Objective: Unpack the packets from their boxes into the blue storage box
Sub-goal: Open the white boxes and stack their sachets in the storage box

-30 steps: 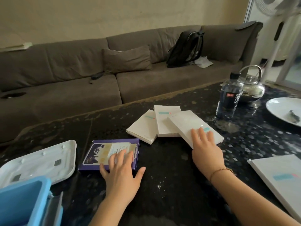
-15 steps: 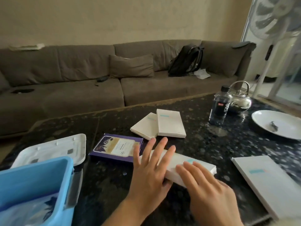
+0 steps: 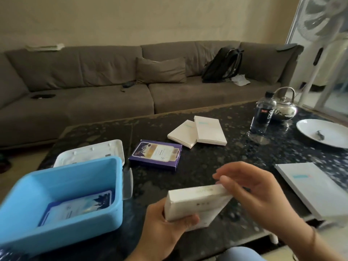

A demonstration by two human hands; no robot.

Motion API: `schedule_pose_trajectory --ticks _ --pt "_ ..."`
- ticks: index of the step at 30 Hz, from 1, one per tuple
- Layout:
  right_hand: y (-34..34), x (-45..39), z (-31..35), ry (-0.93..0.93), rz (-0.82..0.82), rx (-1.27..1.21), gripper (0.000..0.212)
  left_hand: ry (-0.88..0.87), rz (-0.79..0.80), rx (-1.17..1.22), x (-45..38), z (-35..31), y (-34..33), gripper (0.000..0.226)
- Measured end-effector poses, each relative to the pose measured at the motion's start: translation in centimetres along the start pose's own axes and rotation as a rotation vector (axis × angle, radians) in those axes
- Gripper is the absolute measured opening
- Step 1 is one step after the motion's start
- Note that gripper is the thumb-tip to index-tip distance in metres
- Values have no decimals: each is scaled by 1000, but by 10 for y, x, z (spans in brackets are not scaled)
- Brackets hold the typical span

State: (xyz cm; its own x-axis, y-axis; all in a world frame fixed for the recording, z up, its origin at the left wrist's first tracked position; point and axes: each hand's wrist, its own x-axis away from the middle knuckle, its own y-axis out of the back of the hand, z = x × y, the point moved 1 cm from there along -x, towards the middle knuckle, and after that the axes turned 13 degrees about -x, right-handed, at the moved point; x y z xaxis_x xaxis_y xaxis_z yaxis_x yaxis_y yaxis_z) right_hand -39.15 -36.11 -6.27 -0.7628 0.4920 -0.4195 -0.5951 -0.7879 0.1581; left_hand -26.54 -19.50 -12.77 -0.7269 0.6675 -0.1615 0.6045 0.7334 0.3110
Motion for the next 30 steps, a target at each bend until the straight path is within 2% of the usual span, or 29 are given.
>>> schedule_pose_trajectory --ticks 3,7,10,12,17,21,26,30 --pt "-18 2 4 35 83 93 14 74 9 66 9 -9 9 32" --pt "-36 -1 5 11 33 80 25 99 75 122 18 -20 23 35" --pt "-45 -3 5 157 35 229 34 148 130 168 19 -19 33 37" --pt "-50 -4 5 273 83 338 43 163 161 207 19 -19 37 52" --pt "-57 -6 6 332 180 413 60 127 201 214 18 -18 42 54" --pt "-59 -8 3 325 144 470 57 187 257 264 18 -18 46 44" --pt "-59 -10 -7 349 121 545 43 212 287 241 18 -14 48 42" --pt "-59 -10 -12 499 131 725 33 241 293 241 16 -8 48 42"
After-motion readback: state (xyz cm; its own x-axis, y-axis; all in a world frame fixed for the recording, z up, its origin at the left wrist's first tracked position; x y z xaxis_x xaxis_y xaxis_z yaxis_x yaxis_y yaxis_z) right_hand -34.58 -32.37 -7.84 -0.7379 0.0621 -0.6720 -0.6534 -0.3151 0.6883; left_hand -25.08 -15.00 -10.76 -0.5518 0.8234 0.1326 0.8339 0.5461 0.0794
